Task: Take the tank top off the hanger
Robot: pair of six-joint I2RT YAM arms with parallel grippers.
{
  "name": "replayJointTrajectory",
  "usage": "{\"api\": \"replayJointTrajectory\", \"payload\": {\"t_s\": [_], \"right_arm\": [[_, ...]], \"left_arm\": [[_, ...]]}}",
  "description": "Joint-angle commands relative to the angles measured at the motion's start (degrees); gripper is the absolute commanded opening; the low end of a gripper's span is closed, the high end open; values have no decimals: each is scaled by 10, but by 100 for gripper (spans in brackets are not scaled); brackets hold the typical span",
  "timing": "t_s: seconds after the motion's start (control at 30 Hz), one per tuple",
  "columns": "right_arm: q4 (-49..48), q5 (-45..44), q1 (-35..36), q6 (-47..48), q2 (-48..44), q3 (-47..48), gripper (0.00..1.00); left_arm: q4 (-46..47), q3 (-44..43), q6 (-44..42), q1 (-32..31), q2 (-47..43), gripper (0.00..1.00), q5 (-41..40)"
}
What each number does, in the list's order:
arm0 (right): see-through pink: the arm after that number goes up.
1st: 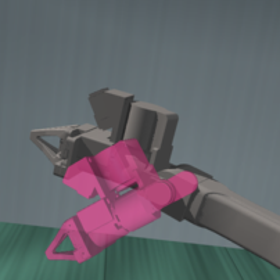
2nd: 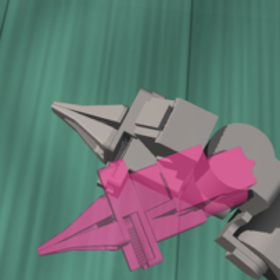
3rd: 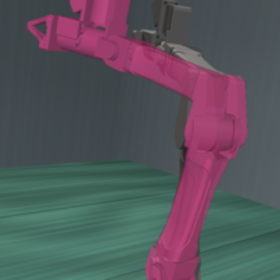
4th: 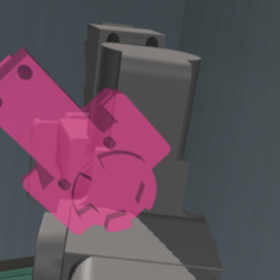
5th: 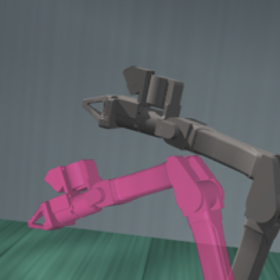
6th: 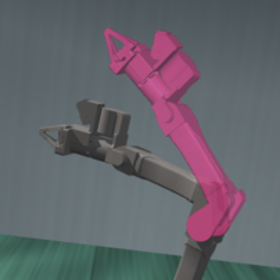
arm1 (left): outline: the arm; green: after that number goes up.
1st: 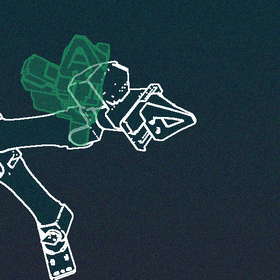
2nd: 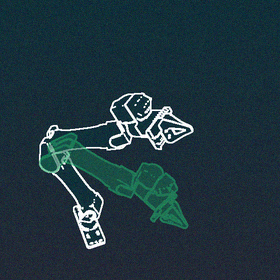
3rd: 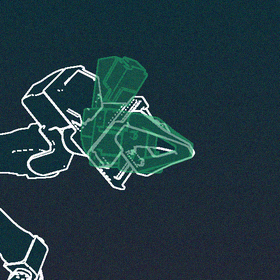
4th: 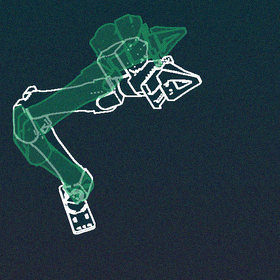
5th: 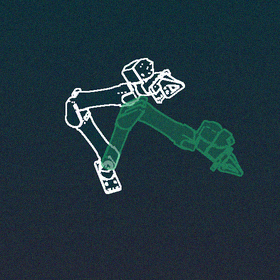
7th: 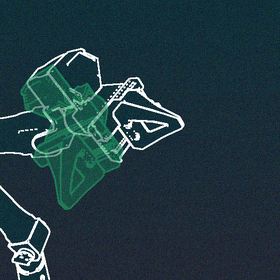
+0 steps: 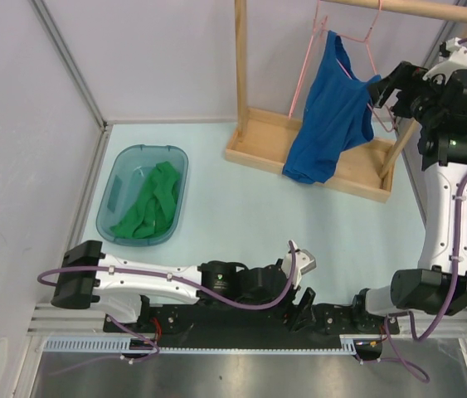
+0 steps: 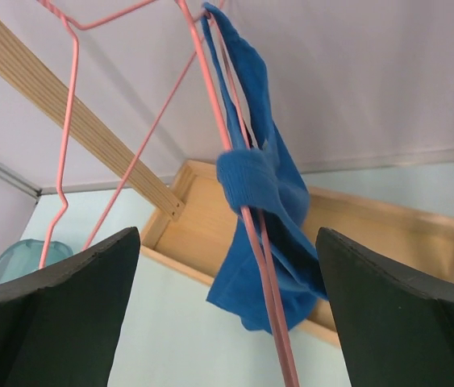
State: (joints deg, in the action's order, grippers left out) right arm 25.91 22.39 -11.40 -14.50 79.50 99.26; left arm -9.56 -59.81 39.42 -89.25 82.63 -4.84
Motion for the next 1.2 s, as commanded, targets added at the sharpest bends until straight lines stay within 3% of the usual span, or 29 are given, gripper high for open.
{"api": "replayJointTrajectory", "payload": {"t_s": [0.0,0.2,0.33,0.6,0.63,0.77,1.17], "right_arm": [[-41,33,14,13,50,60,95],[38,-29,67,89,128,154,81],[46,-70,98,118,138,146,78],[23,-127,129,107,114,106,36],[14,-133,130,104,108,97,25],[17,-153,128,93,110,107,1],[-6,-175,132,32,45,110,0]], "left_arm": [[2,-13,-9,0,-30,86,-16],[-5,-15,-12,0,-34,86,-21],[-5,-12,-7,0,-33,86,-19],[-5,-7,-1,0,-32,86,-14],[-5,-6,0,0,-32,86,-15],[-3,-1,4,0,-34,86,-12],[-34,-23,-7,0,-34,86,-29]]}}
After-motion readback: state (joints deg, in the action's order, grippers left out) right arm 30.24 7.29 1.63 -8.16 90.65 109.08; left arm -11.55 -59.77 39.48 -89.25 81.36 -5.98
